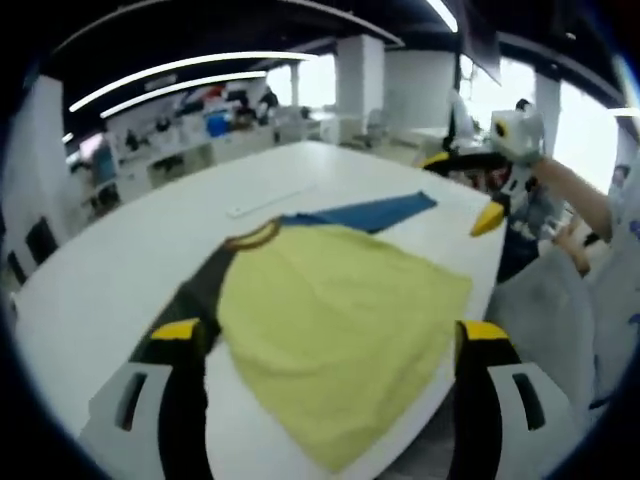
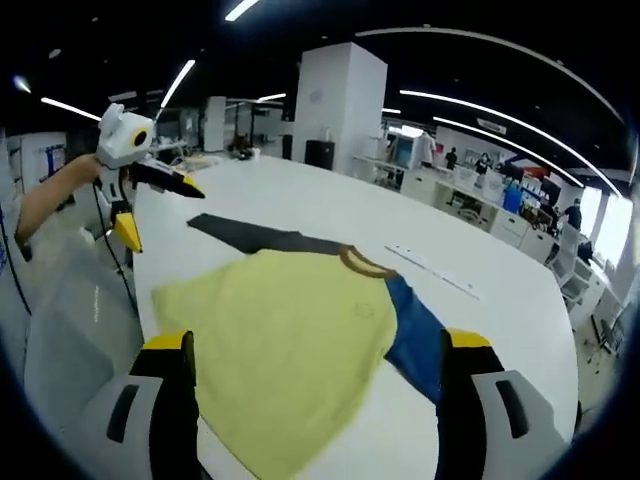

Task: Fold the garment on the visible template until the final outline fits inside the template.

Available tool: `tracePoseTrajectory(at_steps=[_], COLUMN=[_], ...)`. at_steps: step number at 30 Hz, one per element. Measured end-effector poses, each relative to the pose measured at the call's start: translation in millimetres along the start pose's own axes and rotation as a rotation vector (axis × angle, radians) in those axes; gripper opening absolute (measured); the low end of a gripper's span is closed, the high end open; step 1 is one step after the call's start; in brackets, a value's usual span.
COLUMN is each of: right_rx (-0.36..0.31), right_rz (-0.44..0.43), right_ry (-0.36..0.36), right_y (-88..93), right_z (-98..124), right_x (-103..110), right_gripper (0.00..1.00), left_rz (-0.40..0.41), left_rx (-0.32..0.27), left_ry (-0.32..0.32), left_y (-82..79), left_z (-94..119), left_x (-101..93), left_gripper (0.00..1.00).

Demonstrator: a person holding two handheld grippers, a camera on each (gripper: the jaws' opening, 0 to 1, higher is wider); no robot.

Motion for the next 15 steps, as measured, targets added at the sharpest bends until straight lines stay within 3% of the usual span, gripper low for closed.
tracePoseTrajectory(at_steps=[15], right_rx=[-0.01], right_rz=[-0.058], right_ry=[0.035], right_y=[13.0], right_z=[25], right_x=[12], right_gripper=[1.0], left_rz=[0.013], left_rx=[-0.017], left_ry=[-0.018], left_y=[5.5], left_z=[8], left_x=[-11.0], left_gripper=[1.0])
Point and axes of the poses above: the point that each gripper's makers call its tool centre point, and the gripper's own axes: z roughly backward along the fingers, x roughly to its left, y roughly out of its underside, the point moved 2 cm from there along z, roughly backward along the fingers, and after that the axes turned 9 degrees about -x, right-handed, at the moved point
